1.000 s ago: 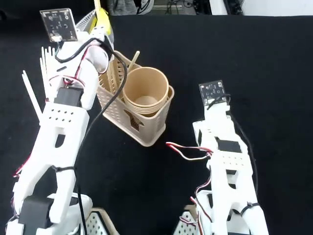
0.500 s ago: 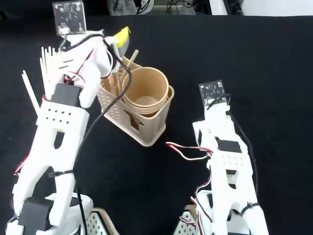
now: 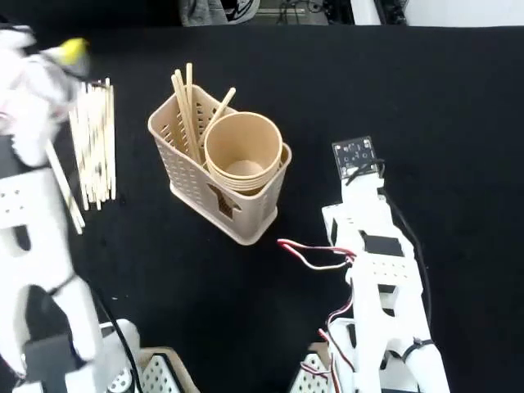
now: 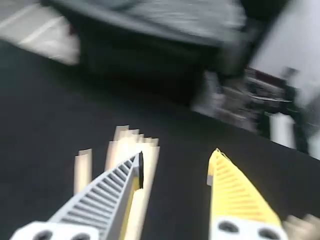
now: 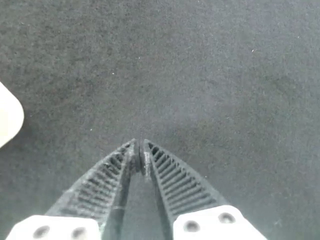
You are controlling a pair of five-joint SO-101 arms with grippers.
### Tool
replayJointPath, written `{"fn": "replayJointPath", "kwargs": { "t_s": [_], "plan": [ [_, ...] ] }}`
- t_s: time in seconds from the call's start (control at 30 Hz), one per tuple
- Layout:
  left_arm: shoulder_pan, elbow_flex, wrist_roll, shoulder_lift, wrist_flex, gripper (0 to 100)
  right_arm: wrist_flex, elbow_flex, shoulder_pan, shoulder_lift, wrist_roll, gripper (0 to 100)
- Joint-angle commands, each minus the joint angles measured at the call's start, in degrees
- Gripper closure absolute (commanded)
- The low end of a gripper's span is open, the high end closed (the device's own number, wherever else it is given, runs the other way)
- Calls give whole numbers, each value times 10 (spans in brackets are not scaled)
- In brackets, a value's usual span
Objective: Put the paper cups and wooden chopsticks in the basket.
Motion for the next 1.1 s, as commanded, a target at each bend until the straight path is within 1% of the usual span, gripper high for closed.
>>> {"fn": "replayJointPath", "kwargs": {
  "t_s": [0.0,0.1,0.2,0.33,0.47,0.57,0.7,0.83,0.93,1.03,1.07],
  "plan": [
    [-58,-20,-63,73,-3,775,-12,-4,-4,-13,6,985],
    [-83,-41,-93,174,0,775,-12,-4,-4,-13,6,985],
    [-118,-89,-94,283,1,775,-12,-4,-6,-11,6,985],
    [-160,-186,-93,427,1,775,-12,-4,-7,-11,6,985],
    [-163,-327,-108,565,2,780,-13,-4,-8,-11,6,985],
    [-149,-461,-84,672,52,780,-13,-3,-8,-11,6,985],
    [-117,-639,-74,808,111,780,-13,-2,-8,-11,6,985],
    [-114,-783,-22,918,126,780,-12,-1,-8,-11,6,985],
    [-112,-841,-18,964,143,780,-12,-1,-8,-11,6,985],
    [-119,-844,-15,983,142,786,-12,0,-5,-14,6,985],
    [-125,-838,-15,984,146,807,-12,0,-5,-14,6,985]
  ]
}}
